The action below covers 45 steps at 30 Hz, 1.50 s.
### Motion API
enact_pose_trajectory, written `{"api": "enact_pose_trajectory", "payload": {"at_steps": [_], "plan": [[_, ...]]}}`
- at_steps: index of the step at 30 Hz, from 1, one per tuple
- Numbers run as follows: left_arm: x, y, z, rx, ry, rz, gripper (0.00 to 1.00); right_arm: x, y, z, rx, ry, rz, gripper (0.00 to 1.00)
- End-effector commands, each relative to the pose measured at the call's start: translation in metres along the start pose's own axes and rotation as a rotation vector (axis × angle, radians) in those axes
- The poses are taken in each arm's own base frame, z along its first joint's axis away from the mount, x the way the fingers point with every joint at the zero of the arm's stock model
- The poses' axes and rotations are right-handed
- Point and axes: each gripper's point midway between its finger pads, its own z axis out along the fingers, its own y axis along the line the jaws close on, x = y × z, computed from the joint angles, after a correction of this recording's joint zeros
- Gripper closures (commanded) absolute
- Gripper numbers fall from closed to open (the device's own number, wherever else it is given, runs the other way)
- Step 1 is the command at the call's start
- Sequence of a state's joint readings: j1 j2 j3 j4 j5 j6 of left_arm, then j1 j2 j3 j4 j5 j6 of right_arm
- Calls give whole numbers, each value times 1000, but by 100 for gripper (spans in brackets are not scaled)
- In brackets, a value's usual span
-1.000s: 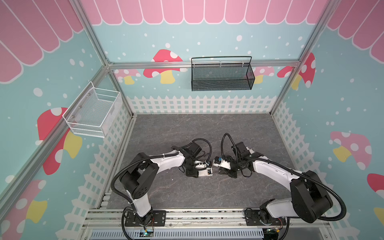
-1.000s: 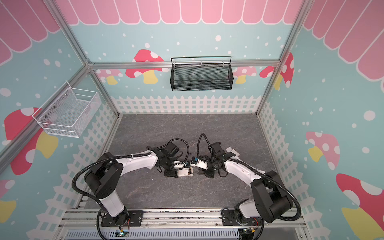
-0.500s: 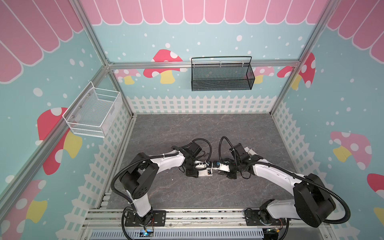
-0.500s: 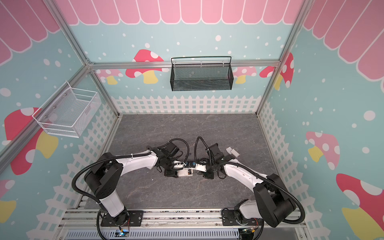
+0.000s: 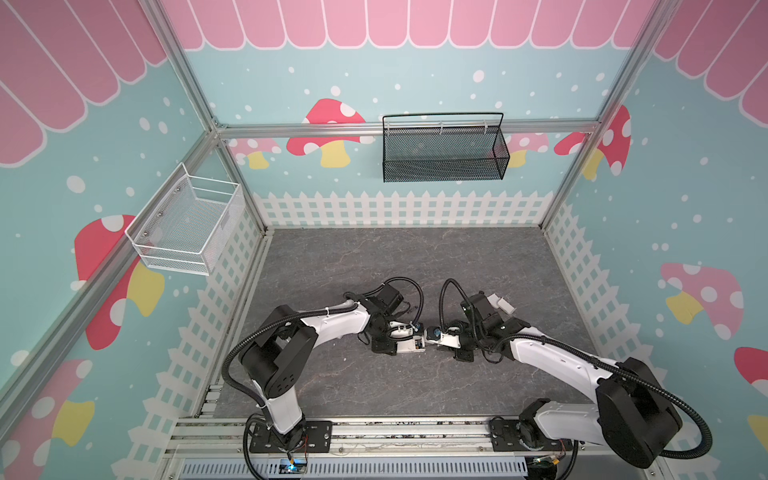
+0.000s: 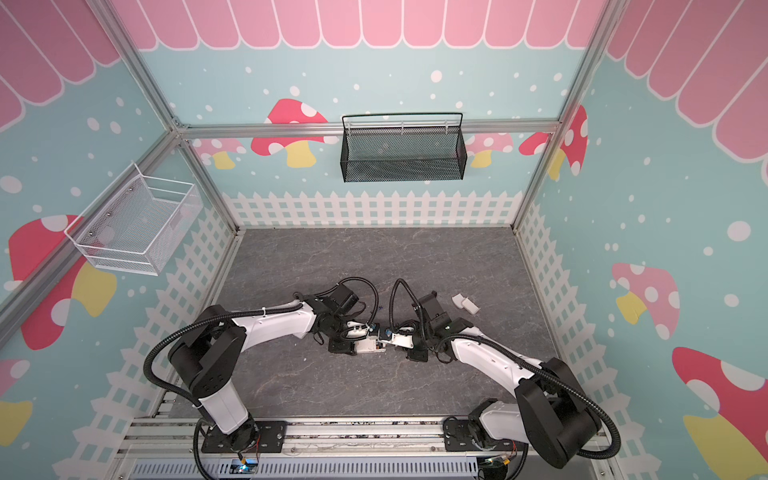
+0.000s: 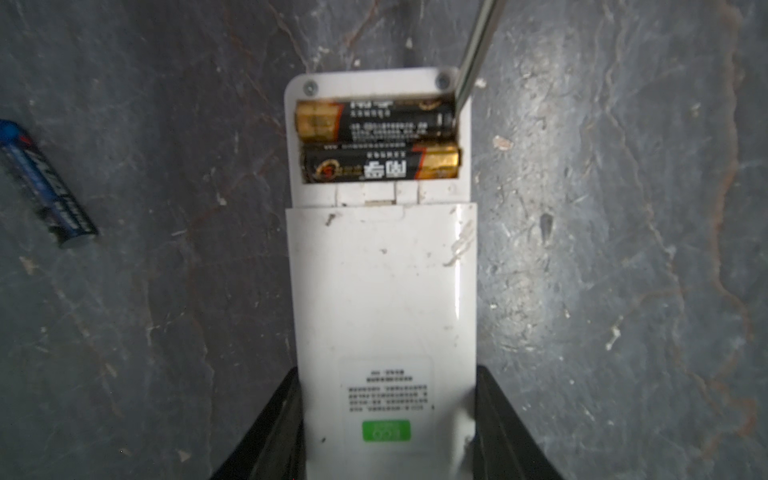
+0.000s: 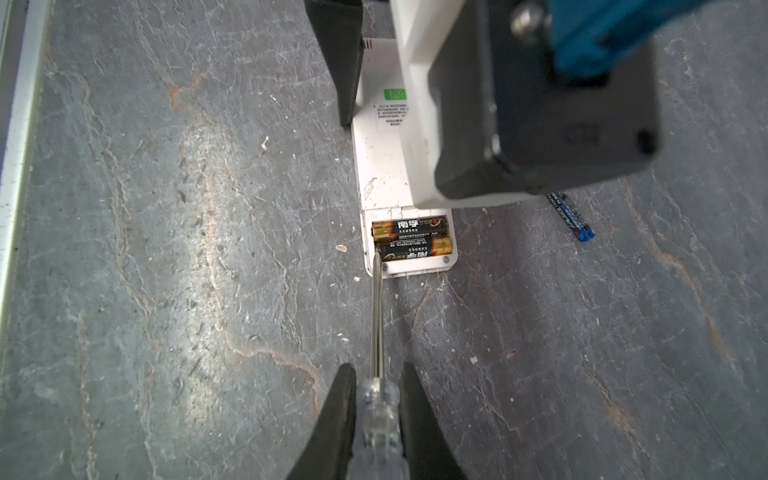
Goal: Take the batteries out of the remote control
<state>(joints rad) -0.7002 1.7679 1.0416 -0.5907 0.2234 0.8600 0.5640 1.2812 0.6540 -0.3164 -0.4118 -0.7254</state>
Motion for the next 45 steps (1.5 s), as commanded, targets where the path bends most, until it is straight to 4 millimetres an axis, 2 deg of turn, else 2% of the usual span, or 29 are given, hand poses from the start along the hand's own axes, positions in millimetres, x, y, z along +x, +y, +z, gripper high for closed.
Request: {"api": "enact_pose_trajectory", "payload": {"at_steps": [1, 6, 10, 17, 23, 29, 37, 45], "plan": [[15, -23, 2, 80, 66, 17, 66, -8, 3, -3, -31, -31, -8, 100], [16, -23, 2, 79, 66, 20, 66, -14, 18, 0, -130, -64, 16, 100], [16, -24, 1, 79, 66, 23, 66, -16, 20, 2, -155, -75, 20, 100], [17, -24, 1, 77, 66, 23, 66, -14, 8, 5, -113, -53, 7, 100], [17, -25, 1, 79, 63, 24, 66, -33, -9, -7, -44, -140, -28, 100], [17, -24, 1, 76, 67, 25, 66, -16, -9, 3, -60, -74, -25, 100], [18, -24, 1, 76, 68, 24, 67, -10, 3, 8, -118, -61, -15, 100], [18, -25, 2, 78, 69, 25, 67, -7, 6, 8, -135, -46, -15, 100]]}}
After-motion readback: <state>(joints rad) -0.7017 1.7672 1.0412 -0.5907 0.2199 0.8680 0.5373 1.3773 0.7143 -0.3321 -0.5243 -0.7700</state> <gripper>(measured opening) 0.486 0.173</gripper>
